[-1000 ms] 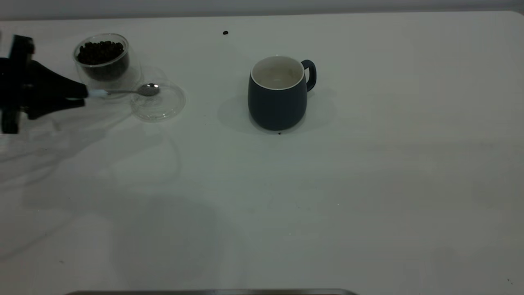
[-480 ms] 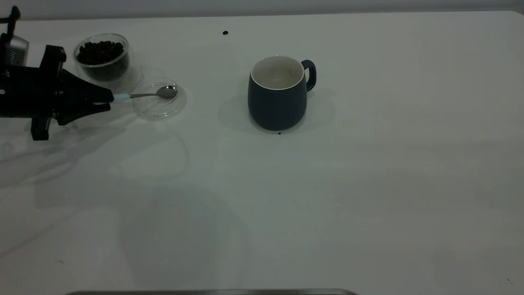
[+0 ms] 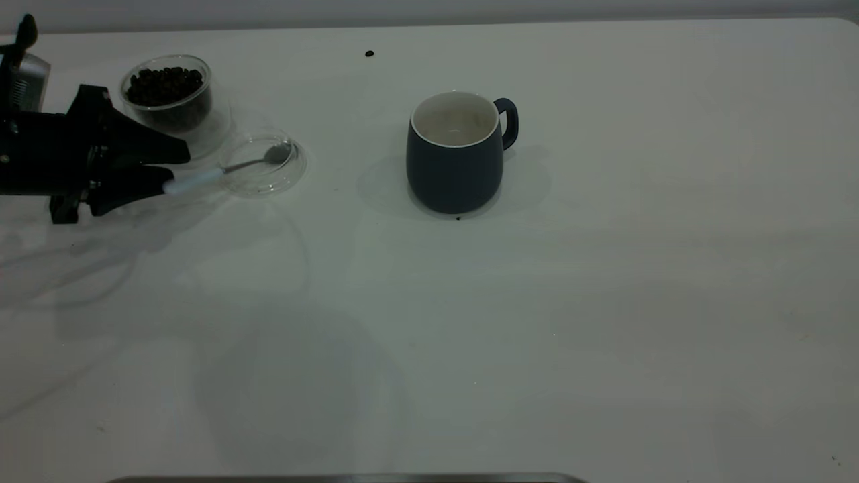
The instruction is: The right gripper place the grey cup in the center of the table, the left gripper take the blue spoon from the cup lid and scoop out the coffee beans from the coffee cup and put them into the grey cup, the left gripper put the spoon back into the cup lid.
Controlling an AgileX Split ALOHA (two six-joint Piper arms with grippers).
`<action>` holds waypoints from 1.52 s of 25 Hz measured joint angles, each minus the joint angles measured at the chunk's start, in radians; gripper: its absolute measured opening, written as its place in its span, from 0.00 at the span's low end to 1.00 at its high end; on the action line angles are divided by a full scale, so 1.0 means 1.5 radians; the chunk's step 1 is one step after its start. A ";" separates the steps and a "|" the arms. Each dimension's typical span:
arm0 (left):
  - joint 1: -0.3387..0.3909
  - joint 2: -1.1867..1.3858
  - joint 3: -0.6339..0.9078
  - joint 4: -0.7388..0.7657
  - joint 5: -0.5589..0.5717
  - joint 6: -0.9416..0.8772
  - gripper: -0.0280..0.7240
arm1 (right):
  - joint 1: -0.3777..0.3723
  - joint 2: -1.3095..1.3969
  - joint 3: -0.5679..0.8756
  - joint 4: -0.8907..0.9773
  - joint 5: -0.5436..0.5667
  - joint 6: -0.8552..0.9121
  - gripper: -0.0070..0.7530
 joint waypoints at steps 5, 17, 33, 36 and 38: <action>0.002 -0.017 -0.014 0.028 -0.042 0.057 0.89 | 0.000 0.000 0.000 0.000 0.000 0.000 0.61; 0.003 -0.334 -0.028 0.351 -0.158 -0.158 0.86 | 0.000 0.000 0.000 0.000 0.000 0.000 0.61; -0.010 -0.874 -0.026 0.835 0.084 -0.683 0.82 | 0.000 0.000 0.000 0.000 0.000 0.000 0.61; -0.051 -0.937 -0.021 0.873 0.122 -0.729 0.82 | 0.000 0.000 0.000 0.000 0.000 0.000 0.61; -0.088 -0.976 -0.020 0.911 0.154 -0.774 0.82 | 0.000 0.000 0.000 0.000 0.000 0.000 0.61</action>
